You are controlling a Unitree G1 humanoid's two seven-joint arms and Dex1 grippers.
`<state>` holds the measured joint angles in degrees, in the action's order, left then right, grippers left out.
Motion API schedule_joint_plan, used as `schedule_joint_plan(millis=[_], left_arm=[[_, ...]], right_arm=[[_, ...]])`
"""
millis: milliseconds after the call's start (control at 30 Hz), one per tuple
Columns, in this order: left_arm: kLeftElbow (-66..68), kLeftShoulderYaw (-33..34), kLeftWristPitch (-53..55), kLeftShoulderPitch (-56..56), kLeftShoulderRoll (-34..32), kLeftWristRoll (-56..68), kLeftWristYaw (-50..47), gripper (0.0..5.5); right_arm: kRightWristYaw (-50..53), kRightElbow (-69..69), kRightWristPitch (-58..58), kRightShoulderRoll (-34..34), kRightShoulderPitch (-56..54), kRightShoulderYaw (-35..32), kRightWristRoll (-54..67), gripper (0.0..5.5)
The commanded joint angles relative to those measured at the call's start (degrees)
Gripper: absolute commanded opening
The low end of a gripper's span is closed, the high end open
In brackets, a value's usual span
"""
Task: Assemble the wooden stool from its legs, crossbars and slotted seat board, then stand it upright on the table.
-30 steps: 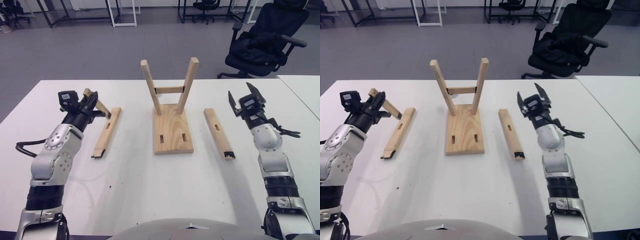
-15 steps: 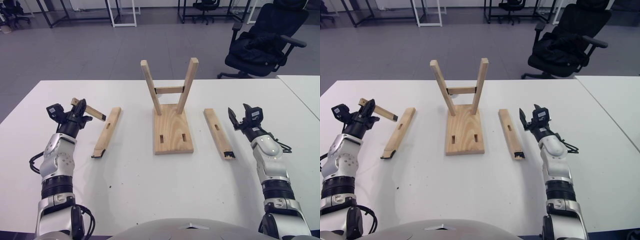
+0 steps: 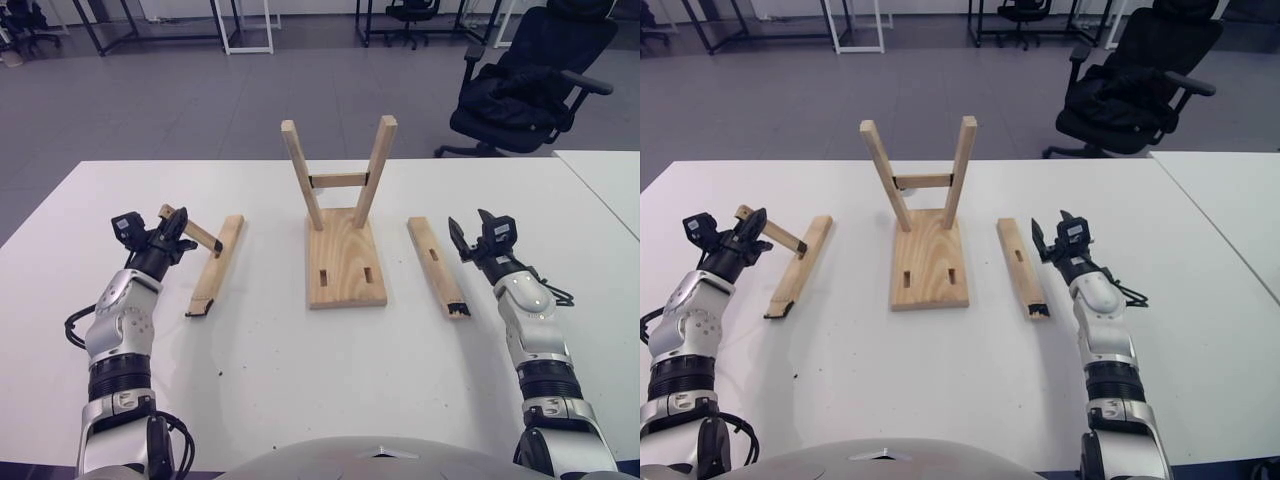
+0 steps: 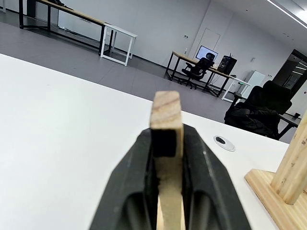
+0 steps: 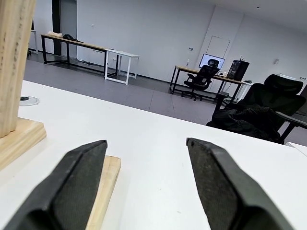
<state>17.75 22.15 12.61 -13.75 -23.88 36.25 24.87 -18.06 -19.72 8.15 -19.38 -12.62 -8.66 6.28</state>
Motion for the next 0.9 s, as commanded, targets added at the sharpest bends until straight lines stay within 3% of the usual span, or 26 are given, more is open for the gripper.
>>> schedule_joint_plan(millis=[33, 300, 533, 900], left_arm=[[-2.22, 0.83, 2.86, 1.96, -1.85, -1.54, -0.85, 0.41], [-7.01, -0.39, 7.24, 4.70, -0.71, -2.81, -3.09, 0.41], [-2.45, -6.73, 6.85, 7.40, -3.36, -14.19, -6.23, 0.41], [4.44, -11.78, 2.91, 12.58, 2.97, -17.96, -6.17, 0.41]], right_arm=[[0.44, -0.11, 0.46, 0.29, 0.99, 0.18, -0.50, 3.08], [1.07, 0.46, 0.54, 0.69, 1.70, 0.38, -0.53, 3.08], [1.68, 0.59, 0.86, 0.57, 1.72, 0.43, -0.82, 3.08], [1.44, -0.22, 1.32, 0.08, 0.53, 0.52, -1.68, 3.08]])
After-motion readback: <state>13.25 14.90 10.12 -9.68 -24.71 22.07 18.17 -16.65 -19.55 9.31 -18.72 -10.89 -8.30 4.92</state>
